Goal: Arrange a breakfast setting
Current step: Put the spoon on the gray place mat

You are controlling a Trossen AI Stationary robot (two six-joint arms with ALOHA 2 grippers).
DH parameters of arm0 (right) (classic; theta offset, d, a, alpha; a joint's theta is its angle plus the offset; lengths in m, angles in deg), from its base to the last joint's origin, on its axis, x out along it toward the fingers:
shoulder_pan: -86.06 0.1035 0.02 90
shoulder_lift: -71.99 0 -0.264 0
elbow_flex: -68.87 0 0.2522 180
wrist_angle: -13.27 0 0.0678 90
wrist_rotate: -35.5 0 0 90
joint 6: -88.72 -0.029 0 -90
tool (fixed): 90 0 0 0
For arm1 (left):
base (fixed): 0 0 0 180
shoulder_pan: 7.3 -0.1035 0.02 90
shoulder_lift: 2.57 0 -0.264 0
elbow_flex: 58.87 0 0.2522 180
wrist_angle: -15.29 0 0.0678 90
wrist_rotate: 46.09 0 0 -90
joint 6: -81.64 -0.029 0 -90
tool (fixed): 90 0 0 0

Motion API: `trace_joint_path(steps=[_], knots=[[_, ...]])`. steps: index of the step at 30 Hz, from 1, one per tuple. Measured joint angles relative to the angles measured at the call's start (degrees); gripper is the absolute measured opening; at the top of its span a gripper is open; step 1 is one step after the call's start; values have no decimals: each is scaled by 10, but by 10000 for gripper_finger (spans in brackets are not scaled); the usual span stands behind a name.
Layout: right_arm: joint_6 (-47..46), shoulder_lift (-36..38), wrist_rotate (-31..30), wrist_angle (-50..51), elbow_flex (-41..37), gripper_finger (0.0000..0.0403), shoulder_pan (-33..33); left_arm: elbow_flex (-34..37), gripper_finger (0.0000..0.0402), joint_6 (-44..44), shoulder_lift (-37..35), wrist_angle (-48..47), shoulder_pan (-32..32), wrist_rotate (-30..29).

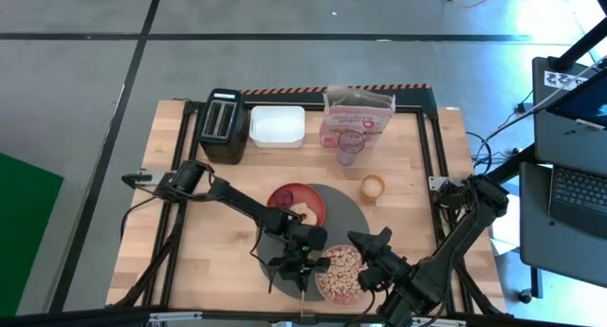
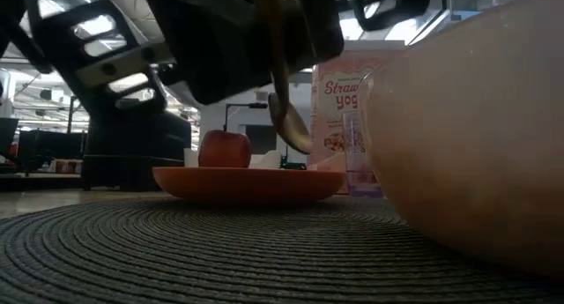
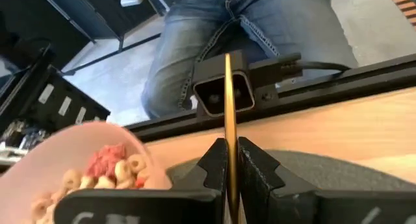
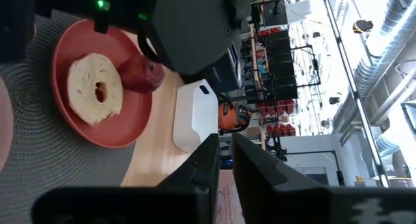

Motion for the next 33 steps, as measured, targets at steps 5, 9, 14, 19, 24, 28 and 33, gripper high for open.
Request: trace_joint_path(steps=[5, 9, 14, 19, 24, 28, 33], knots=[[0, 0, 0, 1, 0, 44, 0, 0, 15, -10, 0, -6, -14, 1], [0, 0, 0, 1, 0, 44, 0, 0, 15, -15, 9, -8, -18, -2], [0, 0, 0, 2, 0, 44, 0, 0, 15, -15, 22, -10, -20, -18], [0, 0, 1, 2, 0, 44, 0, 0, 15, -16, 28, -5, -19, -43], [0, 0, 5, 1, 0, 44, 0, 0, 15, -16, 35, -5, -19, -65], [0, 0, 5, 1, 0, 44, 0, 0, 16, -14, 35, -6, -19, -70], [0, 0, 8, 1, 0, 44, 0, 0, 29, -12, 35, -14, -18, -86]])
